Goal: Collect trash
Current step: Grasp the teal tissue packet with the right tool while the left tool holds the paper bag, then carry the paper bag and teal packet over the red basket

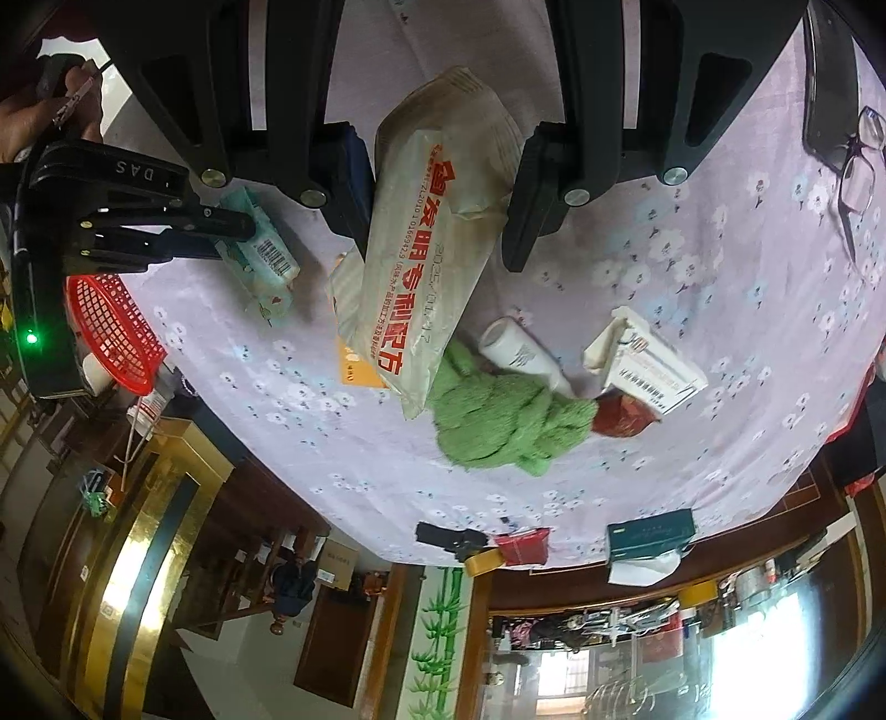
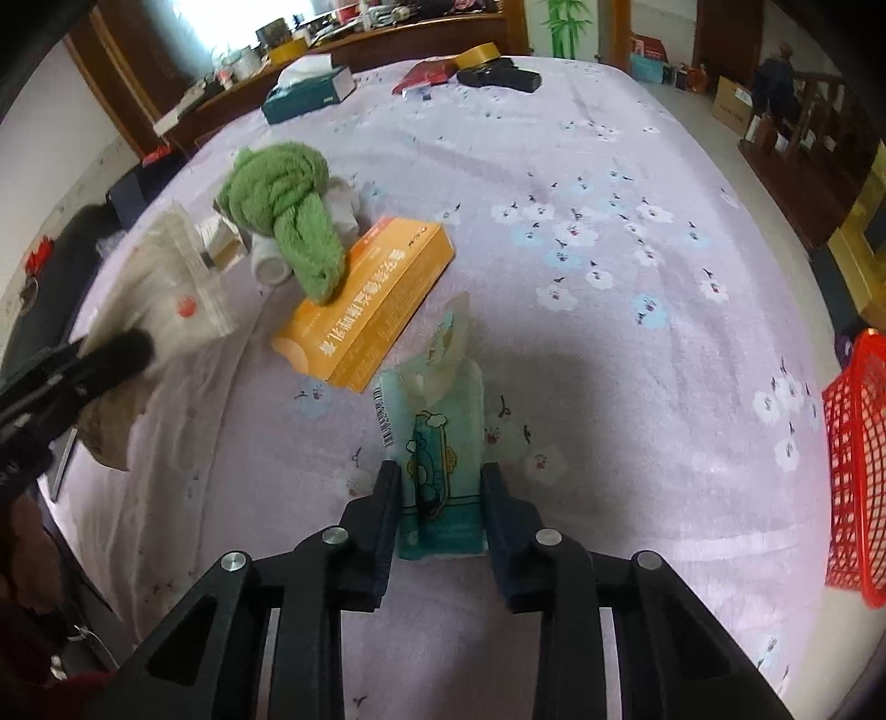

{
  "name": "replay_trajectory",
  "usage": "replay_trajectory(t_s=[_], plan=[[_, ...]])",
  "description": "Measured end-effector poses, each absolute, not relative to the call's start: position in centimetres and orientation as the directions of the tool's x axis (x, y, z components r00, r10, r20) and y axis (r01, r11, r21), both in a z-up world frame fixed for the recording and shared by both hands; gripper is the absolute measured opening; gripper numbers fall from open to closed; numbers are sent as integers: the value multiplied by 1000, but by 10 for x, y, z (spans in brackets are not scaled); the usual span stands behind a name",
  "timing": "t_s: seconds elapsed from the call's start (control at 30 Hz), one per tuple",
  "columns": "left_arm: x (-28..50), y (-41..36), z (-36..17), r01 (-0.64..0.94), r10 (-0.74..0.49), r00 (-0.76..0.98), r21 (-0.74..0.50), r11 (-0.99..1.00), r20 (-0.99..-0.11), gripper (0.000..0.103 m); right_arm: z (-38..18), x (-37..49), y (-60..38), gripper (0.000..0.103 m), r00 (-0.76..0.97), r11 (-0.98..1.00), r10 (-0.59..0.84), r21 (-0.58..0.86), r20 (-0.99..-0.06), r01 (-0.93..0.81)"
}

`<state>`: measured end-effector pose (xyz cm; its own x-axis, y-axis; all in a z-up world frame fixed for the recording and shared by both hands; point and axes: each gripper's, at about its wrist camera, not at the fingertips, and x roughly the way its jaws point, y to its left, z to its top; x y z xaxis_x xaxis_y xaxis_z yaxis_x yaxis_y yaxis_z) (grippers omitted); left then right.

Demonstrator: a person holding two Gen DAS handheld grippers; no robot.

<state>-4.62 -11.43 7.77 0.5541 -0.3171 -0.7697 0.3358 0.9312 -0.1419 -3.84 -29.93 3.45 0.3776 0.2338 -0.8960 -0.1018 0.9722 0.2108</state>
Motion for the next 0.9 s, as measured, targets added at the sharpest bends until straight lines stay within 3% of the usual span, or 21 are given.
replay_trajectory(t_s=[0.9], plan=[[-50,-213,107,539,-449,516,-131,832,-730,41,106,-96,-387,29,562,941,197,315,-804,120]])
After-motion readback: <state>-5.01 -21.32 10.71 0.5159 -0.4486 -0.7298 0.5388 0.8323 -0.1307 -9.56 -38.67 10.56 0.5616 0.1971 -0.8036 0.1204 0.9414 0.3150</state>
